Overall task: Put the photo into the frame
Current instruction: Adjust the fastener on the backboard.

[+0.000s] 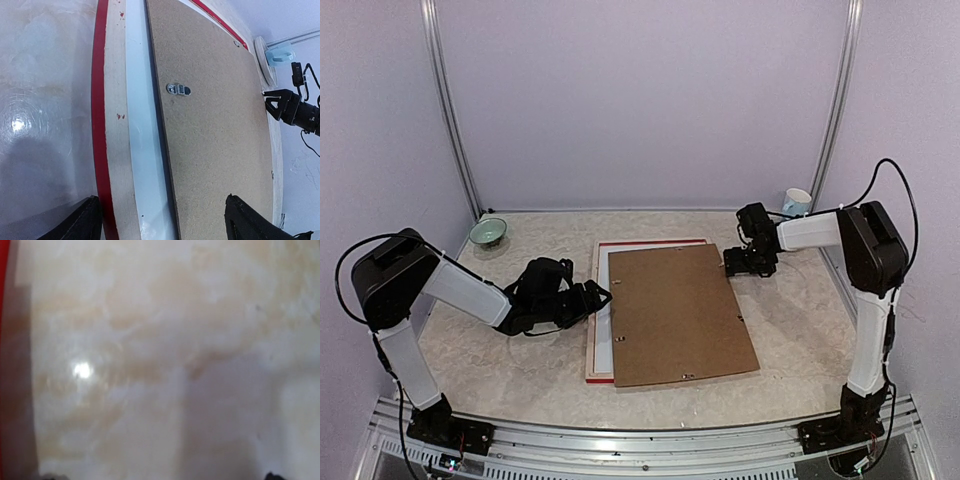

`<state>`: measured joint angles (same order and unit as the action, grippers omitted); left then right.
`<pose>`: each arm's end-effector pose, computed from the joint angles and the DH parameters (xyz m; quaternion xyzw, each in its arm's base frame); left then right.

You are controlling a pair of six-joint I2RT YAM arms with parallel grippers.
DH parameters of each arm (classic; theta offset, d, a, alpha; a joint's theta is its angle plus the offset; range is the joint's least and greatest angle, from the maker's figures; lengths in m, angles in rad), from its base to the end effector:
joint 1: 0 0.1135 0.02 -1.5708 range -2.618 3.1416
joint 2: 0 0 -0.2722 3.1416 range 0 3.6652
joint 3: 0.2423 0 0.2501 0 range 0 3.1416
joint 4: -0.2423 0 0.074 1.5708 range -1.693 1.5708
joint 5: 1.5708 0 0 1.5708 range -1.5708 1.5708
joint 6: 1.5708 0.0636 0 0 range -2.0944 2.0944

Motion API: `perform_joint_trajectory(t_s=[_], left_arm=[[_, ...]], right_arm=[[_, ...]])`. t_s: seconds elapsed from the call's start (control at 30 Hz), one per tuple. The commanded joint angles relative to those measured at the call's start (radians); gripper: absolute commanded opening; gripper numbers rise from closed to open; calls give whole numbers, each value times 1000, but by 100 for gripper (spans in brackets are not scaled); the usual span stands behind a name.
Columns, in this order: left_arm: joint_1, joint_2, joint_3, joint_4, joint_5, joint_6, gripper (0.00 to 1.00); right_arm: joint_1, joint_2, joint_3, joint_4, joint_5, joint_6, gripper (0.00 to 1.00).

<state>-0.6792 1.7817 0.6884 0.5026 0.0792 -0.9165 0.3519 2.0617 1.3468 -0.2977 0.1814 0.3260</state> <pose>0.2738 -0.2275 0.1151 -0.0859 0.8776 -0.3611 0.3034 0.4201 0.1420 0.1239 0.0126 0.9576 0.0091 0.2877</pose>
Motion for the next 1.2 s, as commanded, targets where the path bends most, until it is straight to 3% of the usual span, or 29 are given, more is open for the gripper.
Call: perform_joint_trajectory(t_s=[0.0,1.17], left_arm=[[3,-9,-12,-4,19,-7,84],[-1,-30,-9,-32,7,-2,84]], right_arm=[[-13,76,28,-54,27,-3,90],[-29,200,260,-168,64,27,91]])
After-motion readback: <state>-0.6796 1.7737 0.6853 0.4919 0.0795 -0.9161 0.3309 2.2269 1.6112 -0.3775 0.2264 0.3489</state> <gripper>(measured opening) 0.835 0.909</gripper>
